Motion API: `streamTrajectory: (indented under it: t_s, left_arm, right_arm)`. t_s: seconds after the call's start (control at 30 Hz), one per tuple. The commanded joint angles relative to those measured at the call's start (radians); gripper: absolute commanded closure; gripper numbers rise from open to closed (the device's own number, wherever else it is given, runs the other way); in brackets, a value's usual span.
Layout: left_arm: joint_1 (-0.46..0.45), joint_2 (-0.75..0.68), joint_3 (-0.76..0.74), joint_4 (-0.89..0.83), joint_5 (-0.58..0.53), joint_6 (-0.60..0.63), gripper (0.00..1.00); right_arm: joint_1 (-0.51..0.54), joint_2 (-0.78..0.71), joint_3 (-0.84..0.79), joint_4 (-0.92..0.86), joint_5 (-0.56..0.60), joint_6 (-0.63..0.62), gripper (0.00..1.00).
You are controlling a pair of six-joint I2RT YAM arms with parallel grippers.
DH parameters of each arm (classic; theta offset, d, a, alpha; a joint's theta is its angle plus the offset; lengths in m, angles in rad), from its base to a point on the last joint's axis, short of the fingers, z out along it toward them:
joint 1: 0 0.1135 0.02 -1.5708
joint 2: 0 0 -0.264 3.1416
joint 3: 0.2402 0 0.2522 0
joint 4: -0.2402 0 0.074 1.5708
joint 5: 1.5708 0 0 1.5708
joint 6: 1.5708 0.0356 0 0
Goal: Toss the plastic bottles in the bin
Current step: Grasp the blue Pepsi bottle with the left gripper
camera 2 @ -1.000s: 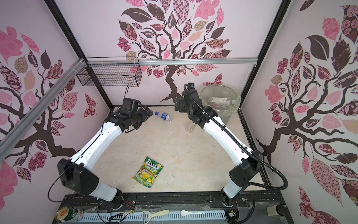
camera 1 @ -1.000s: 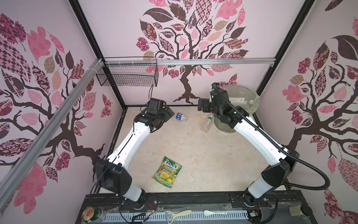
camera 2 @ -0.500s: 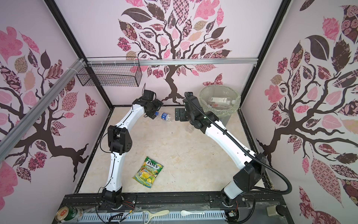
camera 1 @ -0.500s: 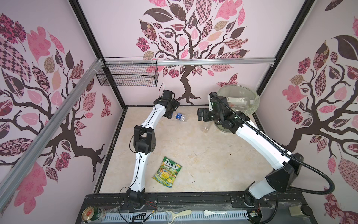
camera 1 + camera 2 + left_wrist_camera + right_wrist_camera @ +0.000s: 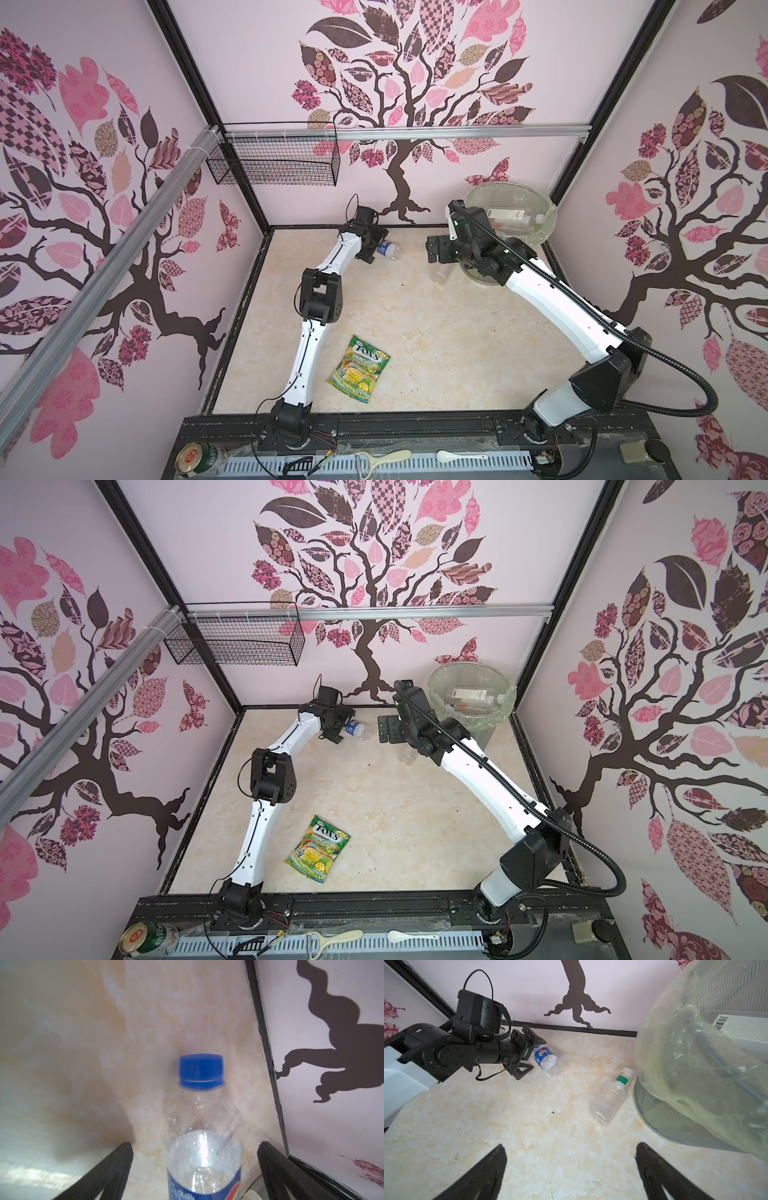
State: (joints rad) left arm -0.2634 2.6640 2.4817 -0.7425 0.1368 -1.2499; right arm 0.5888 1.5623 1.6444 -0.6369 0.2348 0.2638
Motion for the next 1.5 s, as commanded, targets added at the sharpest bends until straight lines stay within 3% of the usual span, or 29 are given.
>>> streamTrajectory:
  t_s: [0.0,0.47,0.8,1.1,1.27,1.47]
  left_arm:
    - [-0.005,0.035,0.027,-0.024,-0.013,0.033,0.03]
    - [-0.02,0.031,-0.041,0.051,0.003,0.079,0.13]
    - [-0.075,0.005,-0.067,0.0,0.018,0.154,0.21]
    - [-0.085,-0.054,-0.161,-0.032,0.022,0.223,0.44]
    - [-0.086,-0.126,-0.247,0.018,0.094,0.225,0.49]
    - [-0.105,-0.343,-0.488,0.138,0.184,0.246,0.5]
  right_arm:
    - [-0.009,0.016,0.065,-0.036,0.017,-0.031,0.0]
    - [-0.029,-0.032,0.015,-0.058,0.004,-0.035,0.0]
    - [-0.041,-0.111,-0.045,-0.066,0.026,-0.026,0.0]
    - [-0.055,-0.174,-0.074,-0.098,0.035,-0.005,0.01]
    - [-0.062,-0.198,-0.096,-0.115,0.023,0.018,0.0]
    - [-0.142,-0.197,-0.1,-0.156,-0.115,0.078,0.0]
